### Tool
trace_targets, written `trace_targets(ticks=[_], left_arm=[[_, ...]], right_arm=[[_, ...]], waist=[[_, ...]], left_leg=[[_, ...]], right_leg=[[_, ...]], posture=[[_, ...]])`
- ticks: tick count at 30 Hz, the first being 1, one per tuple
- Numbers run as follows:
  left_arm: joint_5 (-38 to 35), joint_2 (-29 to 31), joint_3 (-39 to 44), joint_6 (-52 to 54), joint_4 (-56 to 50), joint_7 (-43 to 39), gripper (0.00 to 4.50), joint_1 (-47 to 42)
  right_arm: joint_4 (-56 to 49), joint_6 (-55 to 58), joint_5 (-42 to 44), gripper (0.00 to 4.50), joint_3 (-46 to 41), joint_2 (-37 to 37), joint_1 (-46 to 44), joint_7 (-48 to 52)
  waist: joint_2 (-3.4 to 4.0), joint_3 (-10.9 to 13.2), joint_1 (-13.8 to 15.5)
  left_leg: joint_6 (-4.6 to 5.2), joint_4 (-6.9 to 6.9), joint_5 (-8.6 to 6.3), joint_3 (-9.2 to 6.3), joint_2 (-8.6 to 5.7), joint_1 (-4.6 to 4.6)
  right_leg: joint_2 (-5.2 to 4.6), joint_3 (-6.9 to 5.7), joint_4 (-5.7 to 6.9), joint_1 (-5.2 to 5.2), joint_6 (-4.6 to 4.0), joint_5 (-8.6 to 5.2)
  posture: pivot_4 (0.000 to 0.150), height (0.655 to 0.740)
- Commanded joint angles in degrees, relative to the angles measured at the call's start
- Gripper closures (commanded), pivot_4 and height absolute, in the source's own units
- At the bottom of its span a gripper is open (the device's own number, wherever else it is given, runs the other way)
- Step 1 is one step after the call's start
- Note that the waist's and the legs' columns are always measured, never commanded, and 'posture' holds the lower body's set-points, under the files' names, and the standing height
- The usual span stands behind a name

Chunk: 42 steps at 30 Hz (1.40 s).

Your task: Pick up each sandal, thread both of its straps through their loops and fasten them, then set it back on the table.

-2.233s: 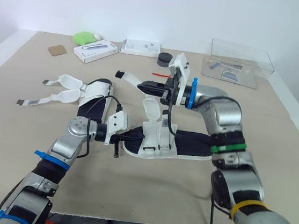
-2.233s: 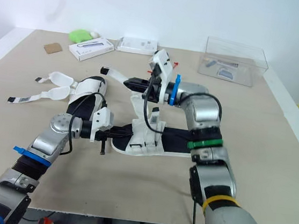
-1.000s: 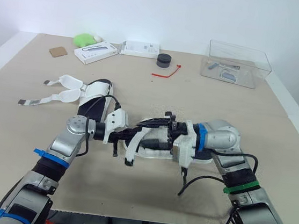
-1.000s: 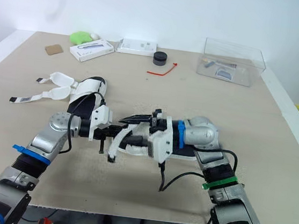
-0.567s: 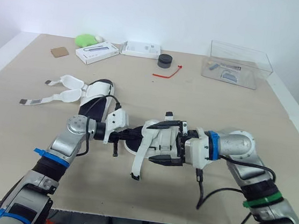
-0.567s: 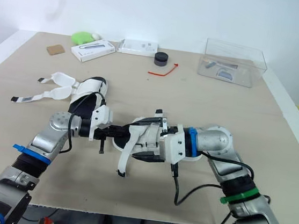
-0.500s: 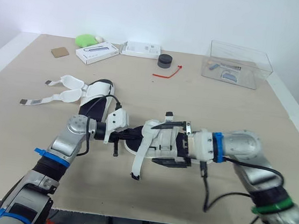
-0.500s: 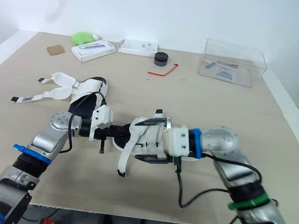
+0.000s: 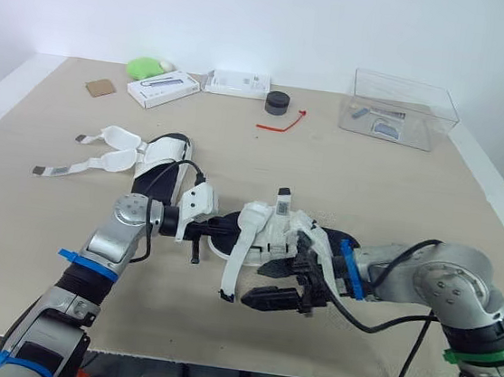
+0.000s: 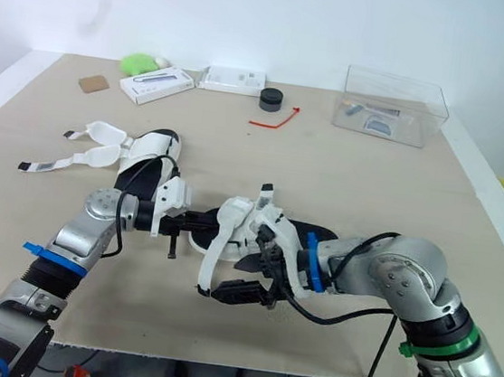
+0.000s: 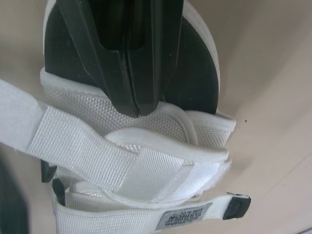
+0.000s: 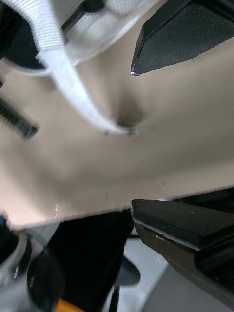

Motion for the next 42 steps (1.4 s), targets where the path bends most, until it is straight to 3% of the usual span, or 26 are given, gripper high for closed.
trace_targets(ticks=[1,12,15,22,23,26,30,36,42], left_arm=[[-0.3,0.4,0.1,0.1,-1.5,-0.3,4.5,-0.2],[-0.4,0.1,0.0,0.5,-2.6,0.1,4.5,0.5],[-0.4,0.3,0.1,0.6,-2.9,0.2,4.5,1.0],[-0.4,0.1,0.1,0.8,-3.1,0.6,4.5,1.0],[-0.4,0.1,0.1,0.8,-2.9,0.6,4.5,0.9],[-0.3,0.1,0.0,0.7,-2.8,0.6,4.5,0.8],[-0.2,-0.1,-0.1,0.4,-2.2,0.5,4.5,0.6],[0.0,-0.7,-0.3,-0.5,-0.4,0.1,4.5,-0.4],[0.3,-1.8,-0.5,-1.1,0.2,0.3,4.5,-0.8]], right_arm=[[2.4,4.5,4.2,0.13,-3.5,4.4,-1.5,-6.4],[8.1,10.3,9.7,0.13,-6.9,13.9,-3.8,-18.4],[8.2,11.2,9.0,1.0,-7.1,15.4,-3.6,-21.5],[8.3,11.5,12.0,4.25,-8.3,17.1,-2.4,-25.1],[8.4,11.3,12.8,4.44,-8.6,17.0,-2.2,-25.6],[8.8,10.7,15.6,4.44,-9.5,16.1,-1.8,-26.9],[12.3,7.0,26.2,4.44,-10.0,12.7,-3.4,-31.1],[23.2,2.4,38.4,4.44,-6.9,6.3,-12.7,-34.6],[37.7,7.7,25.1,4.44,-5.9,6.2,-23.1,-25.6]], waist=[[0.0,0.0,0.0],[0.0,0.0,-0.1],[0.0,0.0,-0.1],[0.0,0.0,-0.2],[0.0,0.0,-0.2],[0.0,0.0,-0.2],[0.0,0.0,-0.2],[0.01,0.0,-0.2],[0.01,0.0,-0.1]], left_leg=[[0.01,0.0,0.0,0.01,0.0,-0.01],[0.02,0.0,0.0,0.0,0.01,-0.04],[0.02,0.0,0.0,0.0,0.01,-0.05],[0.02,0.0,0.0,-0.01,0.04,-0.05],[0.02,0.0,0.0,0.0,0.04,-0.05],[0.02,0.0,0.0,0.0,0.03,-0.05],[0.02,0.0,0.0,0.0,0.03,-0.05],[0.05,0.0,0.01,0.08,0.04,-0.05],[0.1,0.0,0.04,0.05,0.1,-0.15]], right_leg=[[0.01,0.01,-0.02,0.0,0.03,0.02],[0.16,0.03,-0.04,-0.01,0.08,0.04],[0.19,0.04,-0.05,-0.01,0.08,0.04],[0.25,0.04,-0.05,-0.01,0.09,0.04],[0.27,0.03,-0.05,-0.01,0.09,0.04],[0.33,0.05,-0.05,-0.01,0.11,0.03],[0.33,0.06,-0.06,-0.01,0.12,0.02],[0.46,0.18,-0.1,-0.01,0.16,0.05],[0.62,0.29,-0.25,-0.01,0.21,0.08]], posture=[[0.15,0.74],[0.15,0.74],[0.15,0.74],[0.15,0.74],[0.15,0.74],[0.15,0.74],[0.15,0.74],[0.15,0.74],[0.15,0.74]])
